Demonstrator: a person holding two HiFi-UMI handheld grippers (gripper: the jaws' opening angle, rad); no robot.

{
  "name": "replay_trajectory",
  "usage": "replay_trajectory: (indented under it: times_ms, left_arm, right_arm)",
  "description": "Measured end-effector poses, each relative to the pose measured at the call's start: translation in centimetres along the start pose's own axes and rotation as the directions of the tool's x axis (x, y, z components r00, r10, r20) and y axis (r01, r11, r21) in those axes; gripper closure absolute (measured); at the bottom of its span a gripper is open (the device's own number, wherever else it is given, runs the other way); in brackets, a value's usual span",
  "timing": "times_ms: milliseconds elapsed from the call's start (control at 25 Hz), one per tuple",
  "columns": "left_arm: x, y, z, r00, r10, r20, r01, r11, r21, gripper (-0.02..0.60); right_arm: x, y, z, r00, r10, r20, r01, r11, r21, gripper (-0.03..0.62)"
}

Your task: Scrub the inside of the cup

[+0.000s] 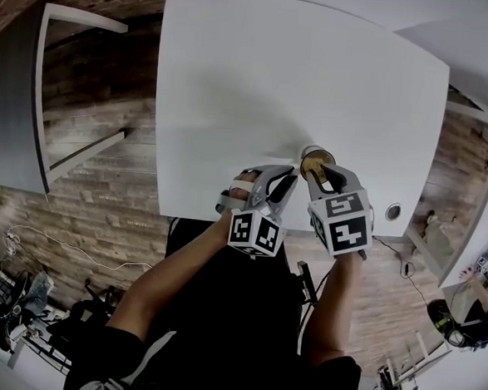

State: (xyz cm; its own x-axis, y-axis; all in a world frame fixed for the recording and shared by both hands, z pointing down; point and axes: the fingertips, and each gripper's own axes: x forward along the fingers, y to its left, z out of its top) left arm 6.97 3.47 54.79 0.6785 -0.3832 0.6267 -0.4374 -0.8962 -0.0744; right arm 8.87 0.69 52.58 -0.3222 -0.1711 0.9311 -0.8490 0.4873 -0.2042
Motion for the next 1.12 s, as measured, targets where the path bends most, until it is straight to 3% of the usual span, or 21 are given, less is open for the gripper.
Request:
replay_trajectory:
  times_ms: [160, 400, 520, 720, 1120]
  left_arm:
    - [0.0, 0.2, 0.1, 1.000, -0.002, -0.008, 0.002, 1.000, 0.006, 0.523]
    - [0.0, 0.3, 0.1, 1.000, 0.006, -0.013, -0.006, 1.000, 0.005, 0.523]
    - [0.1, 0.3, 0.1, 1.000, 0.009, -0.013, -0.009, 1.000, -0.001, 0.523]
    - [0.1, 0.3, 0.0, 1.000, 0.009, -0.014, -0.009, 1.000, -0.005, 0.523]
    - [0.2, 0.3, 0.1, 1.000, 0.020, -0.012, -0.020, 1.000, -0.011, 0.523]
  right_arm:
    - [1.9, -0.2, -0.3, 0.995, -0.056, -0.080, 0.050, 0.996, -0.075, 0.536]
    - [2.7, -0.9, 0.0, 0.981, -0.161, -0.113, 0.136, 0.969, -0.205, 0.536]
    - [2.5, -1.4, 0.1, 0.969, -0.228, -0.097, 0.197, 0.946, -0.256, 0.536]
    - [1.5, -1.7, 0.5, 0.964, -0.263, -0.037, 0.248, 0.940, -0.236, 0.536]
    - [2.5, -0.7, -0.2, 0.979, -0.152, -0.133, 0.120, 0.967, -0.223, 0.536]
